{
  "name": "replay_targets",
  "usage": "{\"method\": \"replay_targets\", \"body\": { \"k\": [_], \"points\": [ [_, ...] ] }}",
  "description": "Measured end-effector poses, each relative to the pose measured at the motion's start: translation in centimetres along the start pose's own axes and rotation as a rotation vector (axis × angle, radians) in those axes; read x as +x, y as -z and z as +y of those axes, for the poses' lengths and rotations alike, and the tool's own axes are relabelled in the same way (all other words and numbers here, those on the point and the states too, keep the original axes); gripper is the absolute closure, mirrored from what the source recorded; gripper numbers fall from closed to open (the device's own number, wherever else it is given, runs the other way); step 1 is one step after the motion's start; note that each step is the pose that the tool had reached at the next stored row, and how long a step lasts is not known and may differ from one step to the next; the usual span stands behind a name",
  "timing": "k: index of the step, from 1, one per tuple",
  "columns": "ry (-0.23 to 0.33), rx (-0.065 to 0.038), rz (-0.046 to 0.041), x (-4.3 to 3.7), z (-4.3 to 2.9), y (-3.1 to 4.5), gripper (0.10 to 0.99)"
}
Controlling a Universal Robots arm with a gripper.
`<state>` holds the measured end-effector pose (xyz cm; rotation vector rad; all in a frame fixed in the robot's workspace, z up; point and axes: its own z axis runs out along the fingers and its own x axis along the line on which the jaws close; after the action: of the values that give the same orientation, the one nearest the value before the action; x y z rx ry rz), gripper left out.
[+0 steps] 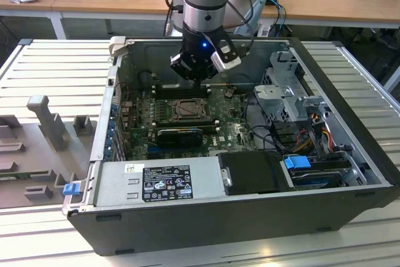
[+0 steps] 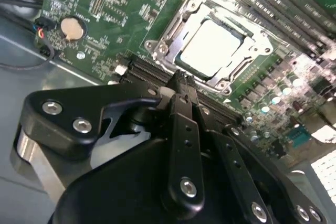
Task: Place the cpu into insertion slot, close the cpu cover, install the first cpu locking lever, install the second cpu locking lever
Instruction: 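Install the second cpu locking lever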
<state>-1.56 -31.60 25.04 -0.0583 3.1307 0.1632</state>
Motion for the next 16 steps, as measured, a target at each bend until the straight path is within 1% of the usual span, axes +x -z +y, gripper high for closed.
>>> {"method": "replay_targets", "body": {
  "k": [1,3,4,6,7,8,9,11,13,15,16],
  "points": [
    [0.0,0.0,0.0001,0.05,-0.3,0.03,0.98],
    [0.0,0.0,0.0001,0.2,-1.52,0.13,0.98],
    [0.0,0.0,0.0001,0.26,-2.31,0.16,0.98],
    [0.0,0.0,0.0003,0.3,-3.25,0.15,0.98],
    [0.0,0.0,0.0006,0.32,-3.95,0.07,0.98],
    [0.0,-0.001,0.0007,0.34,-4.25,0.01,0.98],
    [0.0,-0.005,0.001,0.36,-4.69,-0.12,0.98],
    [0.0,-0.016,0.0006,0.38,-5.33,-0.29,0.98],
    [0.0,-0.023,0.0003,0.46,-5.69,-0.4,0.98],
    [0.0,-0.029,0.0001,0.73,-6.13,-0.52,0.98],
    [0.0,-0.031,0.0001,0.93,-6.3,-0.56,0.98]
  ]
}}
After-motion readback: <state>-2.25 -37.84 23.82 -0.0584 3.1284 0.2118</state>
